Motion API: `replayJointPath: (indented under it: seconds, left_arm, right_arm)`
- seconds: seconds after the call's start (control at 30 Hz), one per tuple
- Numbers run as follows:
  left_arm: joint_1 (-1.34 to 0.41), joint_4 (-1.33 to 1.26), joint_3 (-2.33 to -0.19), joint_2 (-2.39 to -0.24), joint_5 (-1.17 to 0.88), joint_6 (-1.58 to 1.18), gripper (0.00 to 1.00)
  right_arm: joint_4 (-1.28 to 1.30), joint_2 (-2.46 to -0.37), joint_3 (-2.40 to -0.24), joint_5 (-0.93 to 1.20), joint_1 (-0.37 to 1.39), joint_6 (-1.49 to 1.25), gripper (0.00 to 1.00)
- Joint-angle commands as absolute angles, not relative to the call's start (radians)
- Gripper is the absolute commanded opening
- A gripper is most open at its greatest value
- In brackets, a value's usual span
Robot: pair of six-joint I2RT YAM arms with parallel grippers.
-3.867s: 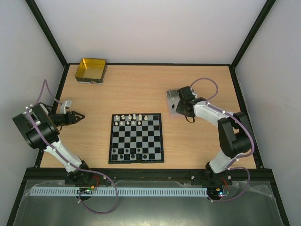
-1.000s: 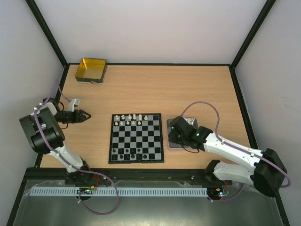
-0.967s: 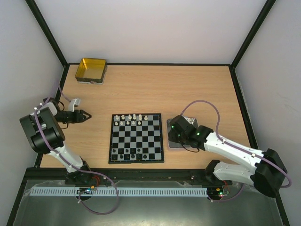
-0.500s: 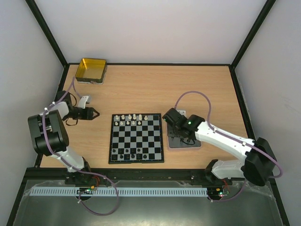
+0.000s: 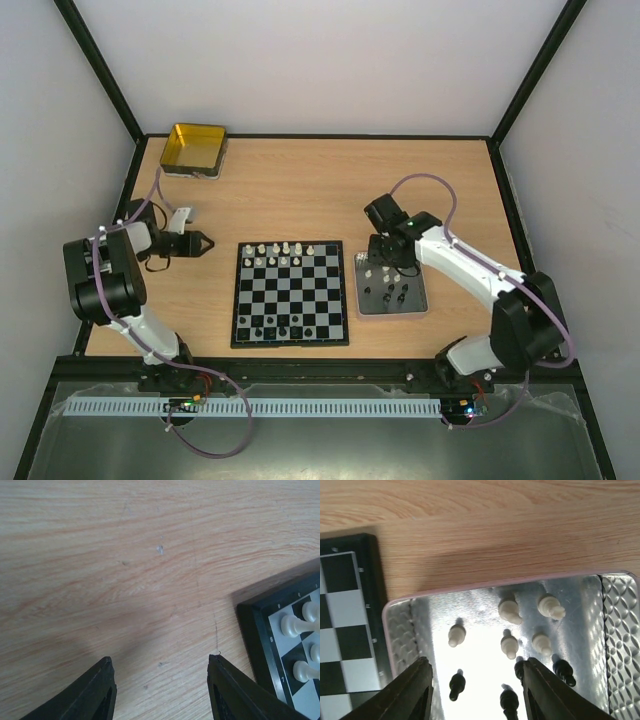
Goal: Set up the chess pieces on the board
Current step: Pick up the chess piece from the storage box.
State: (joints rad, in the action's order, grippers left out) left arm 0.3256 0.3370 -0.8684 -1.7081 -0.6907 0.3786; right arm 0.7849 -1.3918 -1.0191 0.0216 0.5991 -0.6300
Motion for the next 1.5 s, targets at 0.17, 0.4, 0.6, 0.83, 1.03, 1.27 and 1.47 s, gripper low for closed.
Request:
replayJointPath:
  seconds: [0.17,0.4,0.6,0.83,1.03,1.27,1.47]
  left_arm:
    - [0.365,0.246,-0.778,-1.624,-0.849,0.428,0.52]
    - [0.379,0.161,-0.74,-1.583,-0.865,0.384,0.53]
    - [0.381,0.18,-0.761,-1.619,-0.899,0.406,0.55]
    - [0.392,0.54,-0.869,-1.712,-1.089,0.775,0.41]
    - [0.458,0.975,-1.033,-1.887,-1.205,1.239,0.51]
    - [0.516,1.296,-1.147,-2.054,-1.265,1.532,0.55]
    - [0.509,1.242,-1.086,-1.989,-1.265,1.531,0.59]
  right_arm:
    - [0.777,-1.523,-1.038,0.085,0.574,-0.542,0.46]
    - [0.763,-1.554,-1.036,0.099,0.574,-0.531,0.45]
    - [0.728,-1.565,-1.018,0.121,0.574,-0.529,0.44]
    - [0.703,-1.578,-1.004,0.126,0.574,-0.534,0.42]
    - [0.703,-1.587,-1.009,0.127,0.574,-0.532,0.42]
    - [0.697,-1.597,-1.011,0.126,0.574,-0.534,0.42]
    - [0.691,-1.604,-1.01,0.123,0.574,-0.539,0.42]
